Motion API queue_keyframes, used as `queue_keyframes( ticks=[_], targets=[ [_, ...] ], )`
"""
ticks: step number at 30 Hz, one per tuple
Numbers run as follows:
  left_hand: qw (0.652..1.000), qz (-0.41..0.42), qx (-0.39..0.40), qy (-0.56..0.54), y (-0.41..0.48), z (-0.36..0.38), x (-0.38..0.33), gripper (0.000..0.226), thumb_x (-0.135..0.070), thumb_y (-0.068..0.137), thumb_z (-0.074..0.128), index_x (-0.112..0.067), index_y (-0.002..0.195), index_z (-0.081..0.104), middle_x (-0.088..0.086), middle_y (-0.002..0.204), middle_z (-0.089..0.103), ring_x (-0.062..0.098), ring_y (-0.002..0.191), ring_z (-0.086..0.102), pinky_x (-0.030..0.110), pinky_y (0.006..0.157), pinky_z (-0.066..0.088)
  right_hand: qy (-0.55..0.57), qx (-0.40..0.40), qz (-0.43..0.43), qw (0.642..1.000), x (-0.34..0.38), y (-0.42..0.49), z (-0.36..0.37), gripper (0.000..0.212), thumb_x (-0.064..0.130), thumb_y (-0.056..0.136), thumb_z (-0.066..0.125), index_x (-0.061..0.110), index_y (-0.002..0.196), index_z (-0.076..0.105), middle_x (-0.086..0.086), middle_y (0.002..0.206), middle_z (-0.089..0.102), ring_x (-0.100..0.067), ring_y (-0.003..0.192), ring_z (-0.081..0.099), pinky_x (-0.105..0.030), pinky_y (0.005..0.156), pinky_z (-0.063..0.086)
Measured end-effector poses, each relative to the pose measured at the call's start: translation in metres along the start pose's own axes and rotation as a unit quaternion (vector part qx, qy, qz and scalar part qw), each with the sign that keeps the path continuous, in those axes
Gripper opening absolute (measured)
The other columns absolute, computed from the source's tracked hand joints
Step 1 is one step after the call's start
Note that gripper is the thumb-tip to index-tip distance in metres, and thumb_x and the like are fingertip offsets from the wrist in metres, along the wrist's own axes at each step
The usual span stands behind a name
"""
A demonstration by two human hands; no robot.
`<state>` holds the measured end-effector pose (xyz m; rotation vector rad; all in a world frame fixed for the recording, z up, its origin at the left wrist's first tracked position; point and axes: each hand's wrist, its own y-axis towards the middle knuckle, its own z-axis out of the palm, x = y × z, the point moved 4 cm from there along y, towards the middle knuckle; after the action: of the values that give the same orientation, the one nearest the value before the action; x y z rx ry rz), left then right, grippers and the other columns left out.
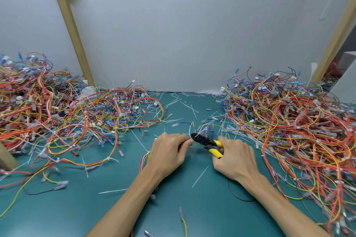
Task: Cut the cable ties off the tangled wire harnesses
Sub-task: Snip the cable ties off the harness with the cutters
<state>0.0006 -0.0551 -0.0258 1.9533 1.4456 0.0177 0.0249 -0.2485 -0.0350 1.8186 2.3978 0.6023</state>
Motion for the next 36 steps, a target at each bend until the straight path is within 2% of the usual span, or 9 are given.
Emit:
queue_keyframes(
  ticks=[5, 10, 15, 21, 24, 27, 30, 33, 36],
  targets=[
    [0.996, -0.046, 0.032, -0.073, -0.001, 0.001, 0.002, 0.027, -0.040, 0.095, 0.047, -0.022, 0.087, 0.066, -0.004, 0.071, 0.067, 0.018, 0.071, 0.059, 0.035, 0.066, 0.050, 0.006, -0.010, 0.006, 1.000, 0.001, -0.001, -0.001, 0.027, 0.043, 0.076, 0.058, 0.021, 0.072, 0.042, 0.006, 0.054, 0.042, -0.029, 0.059, 0.048, -0.030, 0.052, 0.031],
    [0.999, -0.013, 0.018, -0.049, -0.001, -0.002, 0.000, 0.019, -0.031, 0.097, 0.054, -0.022, 0.088, 0.069, -0.005, 0.078, 0.069, 0.021, 0.074, 0.059, 0.037, 0.068, 0.048, -0.006, -0.025, -0.006, 1.000, 0.002, -0.002, -0.002, 0.027, 0.045, 0.072, 0.056, 0.025, 0.075, 0.038, 0.009, 0.058, 0.041, -0.024, 0.060, 0.044, -0.030, 0.051, 0.026],
    [0.999, 0.011, -0.018, -0.028, -0.002, -0.005, -0.001, 0.019, -0.030, 0.096, 0.055, -0.021, 0.085, 0.069, -0.005, 0.074, 0.066, 0.027, 0.068, 0.057, 0.037, 0.065, 0.045, -0.018, -0.041, -0.034, 0.998, 0.003, 0.000, -0.005, 0.034, 0.040, 0.070, 0.064, 0.027, 0.083, 0.035, 0.011, 0.071, 0.038, -0.019, 0.067, 0.037, -0.031, 0.059, 0.024],
    [0.999, 0.028, -0.039, -0.015, -0.002, -0.005, -0.003, 0.021, -0.031, 0.095, 0.054, -0.022, 0.083, 0.069, -0.007, 0.070, 0.064, 0.021, 0.063, 0.054, 0.037, 0.064, 0.044, -0.008, -0.001, -0.011, 1.000, 0.000, 0.001, -0.003, 0.023, 0.043, 0.075, 0.056, 0.023, 0.075, 0.043, 0.006, 0.063, 0.053, -0.025, 0.063, 0.051, -0.030, 0.052, 0.033],
    [0.999, 0.029, -0.042, -0.007, -0.002, -0.004, -0.002, 0.021, -0.031, 0.095, 0.054, -0.022, 0.084, 0.069, -0.007, 0.071, 0.064, 0.021, 0.063, 0.054, 0.038, 0.063, 0.044, 0.001, 0.005, -0.011, 1.000, -0.002, 0.001, -0.002, 0.025, 0.045, 0.075, 0.053, 0.021, 0.074, 0.046, 0.004, 0.063, 0.057, -0.026, 0.063, 0.055, -0.029, 0.054, 0.038],
    [0.998, 0.033, -0.053, -0.001, -0.002, -0.006, -0.003, 0.020, -0.030, 0.095, 0.055, -0.023, 0.083, 0.069, -0.008, 0.071, 0.064, 0.019, 0.062, 0.051, 0.037, 0.061, 0.044, -0.010, -0.009, -0.023, 1.000, -0.001, 0.000, -0.002, 0.026, 0.045, 0.073, 0.055, 0.023, 0.075, 0.040, 0.007, 0.063, 0.050, -0.023, 0.063, 0.049, -0.029, 0.050, 0.031],
    [0.997, 0.047, -0.066, 0.013, -0.002, -0.008, -0.006, 0.019, -0.029, 0.094, 0.056, -0.022, 0.082, 0.069, -0.007, 0.068, 0.063, 0.019, 0.060, 0.052, 0.036, 0.058, 0.044, -0.011, -0.014, -0.047, 0.999, 0.001, 0.001, -0.004, 0.029, 0.042, 0.070, 0.059, 0.026, 0.082, 0.037, 0.010, 0.071, 0.044, -0.020, 0.068, 0.042, -0.031, 0.054, 0.025],
    [0.996, 0.054, -0.068, 0.019, -0.002, -0.009, -0.007, 0.019, -0.029, 0.094, 0.056, -0.021, 0.081, 0.069, -0.006, 0.067, 0.062, 0.021, 0.060, 0.055, 0.036, 0.057, 0.043, -0.001, -0.010, -0.033, 0.999, -0.001, 0.002, -0.004, 0.024, 0.043, 0.070, 0.053, 0.023, 0.076, 0.040, 0.008, 0.063, 0.047, -0.024, 0.063, 0.046, -0.031, 0.052, 0.029],
    [0.996, 0.058, -0.067, 0.023, -0.002, -0.010, -0.007, 0.019, -0.028, 0.094, 0.057, -0.020, 0.081, 0.069, -0.005, 0.066, 0.061, 0.022, 0.060, 0.056, 0.037, 0.056, 0.043, 0.000, -0.007, -0.020, 1.000, -0.003, 0.003, -0.003, 0.025, 0.045, 0.068, 0.046, 0.020, 0.072, 0.045, 0.003, 0.061, 0.055, -0.028, 0.063, 0.054, -0.030, 0.054, 0.040]
  ],
)
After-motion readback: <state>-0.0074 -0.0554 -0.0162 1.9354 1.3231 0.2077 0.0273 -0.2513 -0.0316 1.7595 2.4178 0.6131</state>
